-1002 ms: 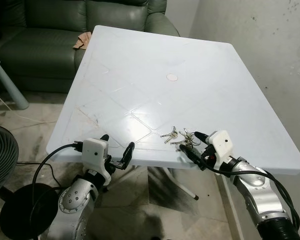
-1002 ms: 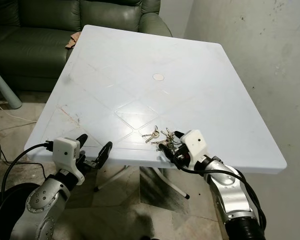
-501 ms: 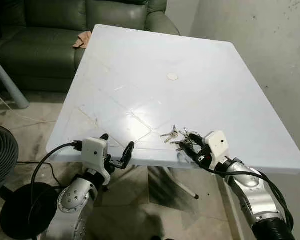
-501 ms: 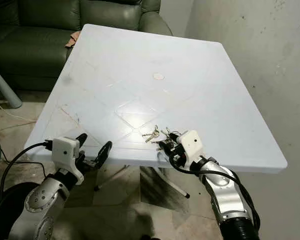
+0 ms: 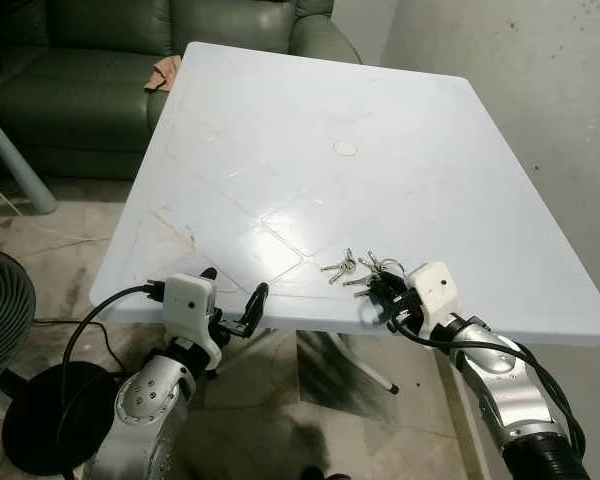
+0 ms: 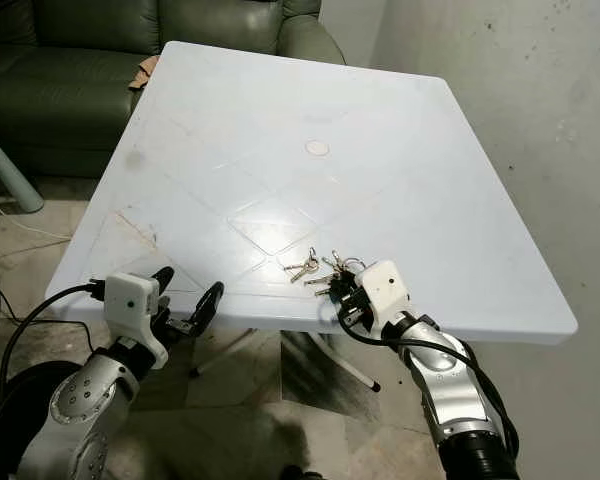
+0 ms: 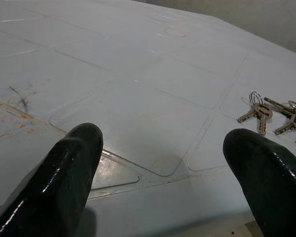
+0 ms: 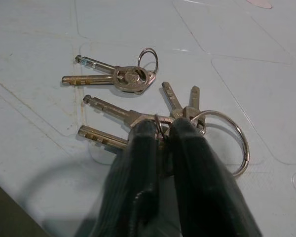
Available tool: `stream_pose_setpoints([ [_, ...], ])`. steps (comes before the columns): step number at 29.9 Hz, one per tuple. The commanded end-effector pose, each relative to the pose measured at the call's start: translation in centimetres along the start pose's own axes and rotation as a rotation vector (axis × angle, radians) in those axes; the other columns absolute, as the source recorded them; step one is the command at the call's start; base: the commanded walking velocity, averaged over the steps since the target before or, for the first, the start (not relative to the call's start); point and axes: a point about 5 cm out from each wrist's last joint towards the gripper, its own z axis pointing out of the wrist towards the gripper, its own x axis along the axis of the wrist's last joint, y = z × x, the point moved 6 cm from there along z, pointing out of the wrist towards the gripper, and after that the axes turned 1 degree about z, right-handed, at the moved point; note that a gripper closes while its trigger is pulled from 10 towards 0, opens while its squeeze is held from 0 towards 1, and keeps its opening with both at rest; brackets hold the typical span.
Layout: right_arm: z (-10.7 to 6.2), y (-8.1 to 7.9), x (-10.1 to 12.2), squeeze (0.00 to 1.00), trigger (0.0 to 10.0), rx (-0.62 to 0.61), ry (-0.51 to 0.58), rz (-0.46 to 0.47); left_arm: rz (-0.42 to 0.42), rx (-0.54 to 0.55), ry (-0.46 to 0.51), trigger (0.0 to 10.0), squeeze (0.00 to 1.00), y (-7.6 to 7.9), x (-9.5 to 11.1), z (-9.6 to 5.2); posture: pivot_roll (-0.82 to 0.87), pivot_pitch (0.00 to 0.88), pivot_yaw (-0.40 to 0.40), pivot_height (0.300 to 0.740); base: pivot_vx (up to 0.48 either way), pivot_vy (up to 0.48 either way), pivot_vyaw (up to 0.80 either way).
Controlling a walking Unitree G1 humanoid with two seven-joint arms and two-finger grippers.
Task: Hang keys on a hook
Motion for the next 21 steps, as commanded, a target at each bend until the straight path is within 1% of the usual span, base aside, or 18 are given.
stream_pose_setpoints([
  [1,-0.3,0.7,-0.2,0.00,4.4,-0.018,-0.005,0.004,0.000,-0.013,0.001,10.0,0.00,0.4,0.2,0.0,0.08,0.178,-0.111,0.740,0.000,0.000,0.00],
  [2,-0.3,0.7,-0.2,0.00,8.7,-0.014,-0.003,0.008,-0.001,-0.012,0.002,10.0,0.00,0.3,0.2,0.1,0.08,0.177,-0.111,0.740,0.000,0.000,0.00],
  [3,-0.3,0.7,-0.2,0.00,8.7,-0.014,-0.003,0.008,-0.001,-0.012,0.002,10.0,0.00,0.3,0.2,0.1,0.08,0.177,-0.111,0.740,0.000,0.000,0.00],
  [4,-0.3,0.7,-0.2,0.00,8.9,-0.012,-0.004,0.009,-0.002,-0.012,0.002,10.0,0.00,0.3,0.2,0.1,0.08,0.177,-0.111,0.740,0.000,0.000,0.00],
  [5,-0.3,0.7,-0.2,0.00,10.0,-0.011,-0.003,0.009,-0.002,-0.013,0.003,10.0,0.00,0.3,0.2,0.1,0.08,0.177,-0.111,0.740,0.000,0.000,0.00],
  [11,-0.2,0.9,0.1,0.00,10.0,-0.017,0.008,0.022,-0.004,-0.014,0.004,10.0,0.00,0.4,0.2,0.2,0.08,0.174,-0.111,0.740,0.000,0.000,0.00],
  [12,-0.2,1.1,0.7,0.00,0.0,-0.027,0.044,0.050,-0.004,-0.013,0.006,10.0,0.00,0.4,0.3,0.3,0.08,0.169,-0.111,0.740,0.000,0.000,0.00],
  [13,-0.2,1.1,0.7,0.00,0.0,-0.027,0.044,0.050,-0.004,-0.013,0.006,10.0,0.00,0.4,0.3,0.3,0.08,0.169,-0.111,0.740,0.000,0.000,0.00],
  [14,-0.3,1.1,1.3,0.00,0.0,-0.021,0.083,0.076,-0.005,-0.013,0.008,10.0,0.00,0.4,0.3,0.3,0.08,0.169,-0.111,0.740,0.000,0.000,0.00],
  [17,-0.3,1.5,1.1,0.00,0.0,-0.049,0.062,0.077,-0.004,-0.012,0.010,10.0,0.00,0.4,0.4,0.4,0.08,0.169,-0.111,0.740,0.000,0.000,0.00],
  [21,-0.4,1.7,1.7,0.00,0.0,-0.058,0.093,0.065,-0.003,-0.011,0.016,10.0,0.00,0.3,0.5,0.7,0.08,0.162,-0.110,0.740,0.000,0.000,0.00],
])
